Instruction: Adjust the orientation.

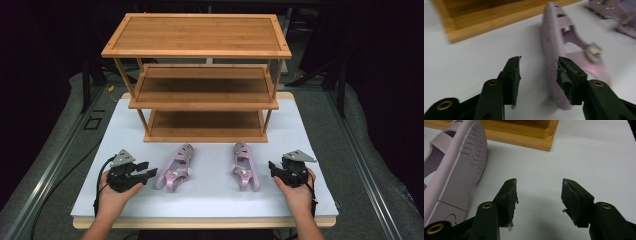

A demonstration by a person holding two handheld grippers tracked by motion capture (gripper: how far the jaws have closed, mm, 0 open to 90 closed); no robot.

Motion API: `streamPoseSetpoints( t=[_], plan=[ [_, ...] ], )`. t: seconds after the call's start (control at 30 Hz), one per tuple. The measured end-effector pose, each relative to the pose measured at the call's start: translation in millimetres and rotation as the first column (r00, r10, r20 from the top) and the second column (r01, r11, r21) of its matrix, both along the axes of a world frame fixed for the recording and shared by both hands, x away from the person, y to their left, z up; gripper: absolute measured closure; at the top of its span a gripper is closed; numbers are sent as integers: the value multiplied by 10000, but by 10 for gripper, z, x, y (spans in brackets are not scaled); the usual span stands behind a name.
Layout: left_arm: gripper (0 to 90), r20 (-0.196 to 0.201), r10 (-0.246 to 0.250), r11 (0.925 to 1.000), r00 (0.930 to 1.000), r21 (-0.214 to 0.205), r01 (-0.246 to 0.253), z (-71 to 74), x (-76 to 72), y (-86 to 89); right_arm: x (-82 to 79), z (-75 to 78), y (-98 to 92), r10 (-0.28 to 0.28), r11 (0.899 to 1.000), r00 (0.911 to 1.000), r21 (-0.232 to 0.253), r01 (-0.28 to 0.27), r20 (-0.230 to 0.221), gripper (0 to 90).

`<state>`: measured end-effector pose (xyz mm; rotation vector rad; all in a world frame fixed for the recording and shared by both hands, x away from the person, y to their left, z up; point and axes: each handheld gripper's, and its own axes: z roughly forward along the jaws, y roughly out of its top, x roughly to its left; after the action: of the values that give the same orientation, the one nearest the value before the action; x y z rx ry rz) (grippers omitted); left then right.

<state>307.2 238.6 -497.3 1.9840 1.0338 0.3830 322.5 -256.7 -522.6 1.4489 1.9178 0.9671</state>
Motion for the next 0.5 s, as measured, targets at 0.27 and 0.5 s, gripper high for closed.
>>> streamPoseSetpoints(
  t=[0.27, 0.5],
  plan=[
    [738, 528, -427, 9986, 9977, 348, 409, 20, -89, -208, 2, -6, -31, -107, 9998, 9999, 173, 108, -47, 473],
    [887, 313, -448, 9979, 9985, 489, 432, -5, -86, -251, 7, -16, -54, -238, 9988, 9997, 415, 242, -95, 473]
  ],
)
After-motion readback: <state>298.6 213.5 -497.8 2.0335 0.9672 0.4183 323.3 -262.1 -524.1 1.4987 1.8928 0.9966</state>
